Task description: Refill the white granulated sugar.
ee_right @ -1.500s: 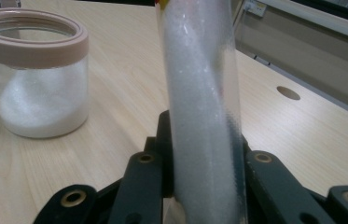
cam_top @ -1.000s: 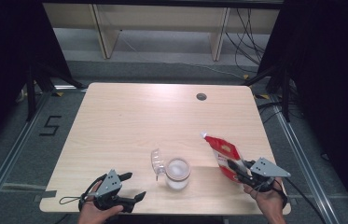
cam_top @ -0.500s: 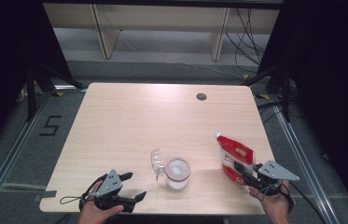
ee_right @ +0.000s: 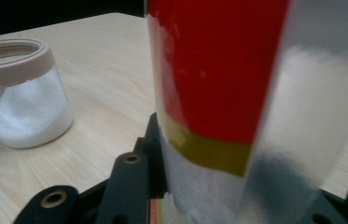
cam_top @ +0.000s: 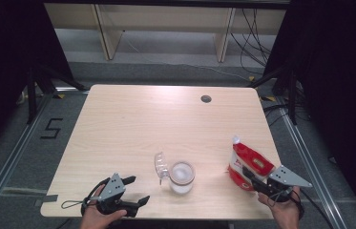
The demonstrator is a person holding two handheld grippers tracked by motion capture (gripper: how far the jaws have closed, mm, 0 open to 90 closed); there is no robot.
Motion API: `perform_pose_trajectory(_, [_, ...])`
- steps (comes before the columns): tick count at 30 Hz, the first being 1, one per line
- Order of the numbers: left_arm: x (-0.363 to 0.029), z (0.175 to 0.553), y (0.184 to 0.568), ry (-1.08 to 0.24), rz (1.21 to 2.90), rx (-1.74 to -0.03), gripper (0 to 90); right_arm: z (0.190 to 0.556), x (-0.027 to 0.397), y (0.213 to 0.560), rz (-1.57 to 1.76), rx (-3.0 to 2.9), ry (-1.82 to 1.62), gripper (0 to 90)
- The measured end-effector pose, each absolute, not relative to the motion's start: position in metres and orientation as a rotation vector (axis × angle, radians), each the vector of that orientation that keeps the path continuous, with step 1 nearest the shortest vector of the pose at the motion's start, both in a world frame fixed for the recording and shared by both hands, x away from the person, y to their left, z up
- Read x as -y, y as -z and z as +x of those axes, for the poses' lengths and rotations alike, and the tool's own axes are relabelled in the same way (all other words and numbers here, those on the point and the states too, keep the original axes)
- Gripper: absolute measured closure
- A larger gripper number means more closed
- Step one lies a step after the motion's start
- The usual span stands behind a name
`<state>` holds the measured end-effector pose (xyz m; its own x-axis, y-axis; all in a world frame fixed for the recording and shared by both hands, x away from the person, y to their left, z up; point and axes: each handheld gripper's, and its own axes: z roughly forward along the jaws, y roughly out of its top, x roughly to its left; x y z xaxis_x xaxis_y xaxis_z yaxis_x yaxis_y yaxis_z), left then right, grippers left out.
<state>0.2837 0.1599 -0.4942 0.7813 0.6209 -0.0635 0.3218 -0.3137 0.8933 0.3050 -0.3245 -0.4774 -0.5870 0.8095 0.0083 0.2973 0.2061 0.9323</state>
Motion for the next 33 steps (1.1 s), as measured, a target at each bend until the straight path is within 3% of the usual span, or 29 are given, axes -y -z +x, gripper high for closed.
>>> perform_pose_trajectory(2, [-0.16,0.284,0.494,-0.36,1.926,-0.715,17.3,0.305,0.324,0.478,1.022,-1.977,-1.379,65.9])
perform_pose_trajectory(12, [-0.16,0.283,0.493,-0.345,1.921,-0.73,17.2,0.293,0.325,0.473,1.121,-1.895,-1.409,42.4])
perform_pose_trajectory(19, [-0.157,0.283,0.491,-0.33,1.908,-0.722,18.4,0.285,0.33,0.473,1.155,-1.886,-1.361,36.1])
perform_pose_trajectory(33, [-0.151,0.288,0.482,-0.335,1.914,-0.682,18.6,0.269,0.333,0.474,1.153,-1.876,-1.328,32.8])
